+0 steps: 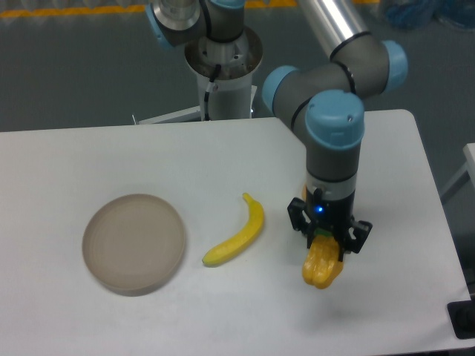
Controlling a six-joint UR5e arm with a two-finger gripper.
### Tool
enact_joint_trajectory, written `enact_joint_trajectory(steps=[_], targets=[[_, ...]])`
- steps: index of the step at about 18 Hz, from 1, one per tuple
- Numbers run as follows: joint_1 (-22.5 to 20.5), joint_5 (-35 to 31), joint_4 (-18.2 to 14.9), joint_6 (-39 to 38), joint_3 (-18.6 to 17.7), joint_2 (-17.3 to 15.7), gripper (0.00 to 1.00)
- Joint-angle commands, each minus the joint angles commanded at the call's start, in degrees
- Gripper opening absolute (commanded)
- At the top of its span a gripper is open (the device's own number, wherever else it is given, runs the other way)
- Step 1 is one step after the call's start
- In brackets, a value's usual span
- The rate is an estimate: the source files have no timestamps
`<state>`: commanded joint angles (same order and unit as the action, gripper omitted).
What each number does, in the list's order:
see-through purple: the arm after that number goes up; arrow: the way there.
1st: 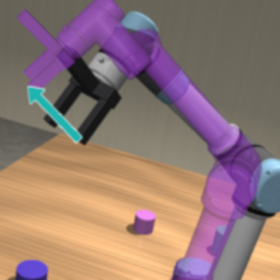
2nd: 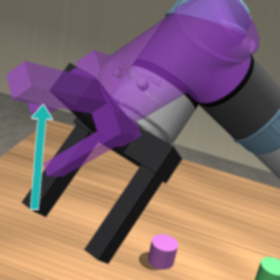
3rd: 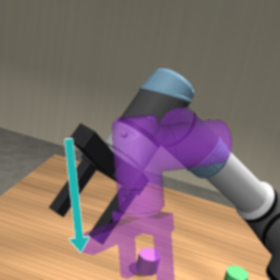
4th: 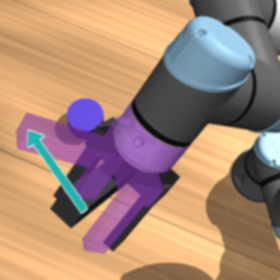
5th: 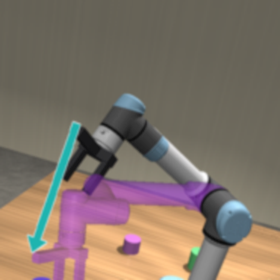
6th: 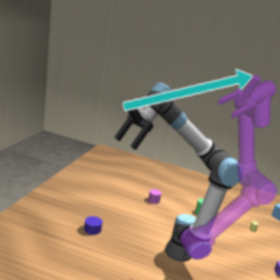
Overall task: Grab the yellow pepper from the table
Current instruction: 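Lift the grasped yellow pepper up off the table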
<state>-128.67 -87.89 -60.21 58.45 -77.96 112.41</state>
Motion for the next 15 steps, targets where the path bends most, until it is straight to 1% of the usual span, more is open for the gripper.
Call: enact_joint_trajectory(steps=[6, 15], targets=[[-0.88, 0.0, 0.09, 0.0, -0.09, -0.09, 0.4], [-0.88, 0.0, 0.17, 0.0, 0.0, -0.26, 0.4]])
